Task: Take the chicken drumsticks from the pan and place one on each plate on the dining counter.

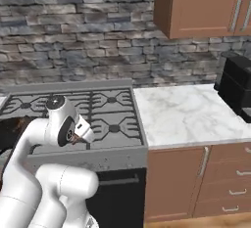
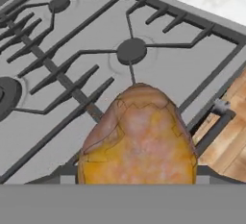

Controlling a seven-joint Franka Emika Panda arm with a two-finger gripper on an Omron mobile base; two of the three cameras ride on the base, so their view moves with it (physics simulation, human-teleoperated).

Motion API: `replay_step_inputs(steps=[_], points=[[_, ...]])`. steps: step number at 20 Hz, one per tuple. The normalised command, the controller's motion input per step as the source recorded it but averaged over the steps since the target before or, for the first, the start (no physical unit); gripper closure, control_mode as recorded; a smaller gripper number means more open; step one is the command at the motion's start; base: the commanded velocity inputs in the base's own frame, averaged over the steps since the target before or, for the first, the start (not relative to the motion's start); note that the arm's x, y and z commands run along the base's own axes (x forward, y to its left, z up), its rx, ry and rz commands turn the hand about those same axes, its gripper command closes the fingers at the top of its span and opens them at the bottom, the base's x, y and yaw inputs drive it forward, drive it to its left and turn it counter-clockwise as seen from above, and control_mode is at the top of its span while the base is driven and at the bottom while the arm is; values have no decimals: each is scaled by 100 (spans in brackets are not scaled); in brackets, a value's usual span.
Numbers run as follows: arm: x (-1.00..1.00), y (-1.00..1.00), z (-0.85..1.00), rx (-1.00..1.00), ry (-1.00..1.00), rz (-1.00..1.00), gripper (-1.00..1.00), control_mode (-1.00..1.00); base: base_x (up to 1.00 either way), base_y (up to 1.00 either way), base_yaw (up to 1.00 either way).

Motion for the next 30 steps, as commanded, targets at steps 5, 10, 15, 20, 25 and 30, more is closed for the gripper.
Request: replay_step_inputs(steps=[5,10,15,20,25,30], points=[[0,0,0,0,0,0,100,100,-2,-31,-82],[0,0,0,0,0,0,100,100,0,-21,-84],[0,0,0,0,0,0,100,100,0,-24,-82],[0,0,0,0,0,0,100,100,0,-22,-86],[0,0,0,0,0,0,100,100,1,-23,-89],[0,0,0,0,0,0,100,100,2,-33,-83]])
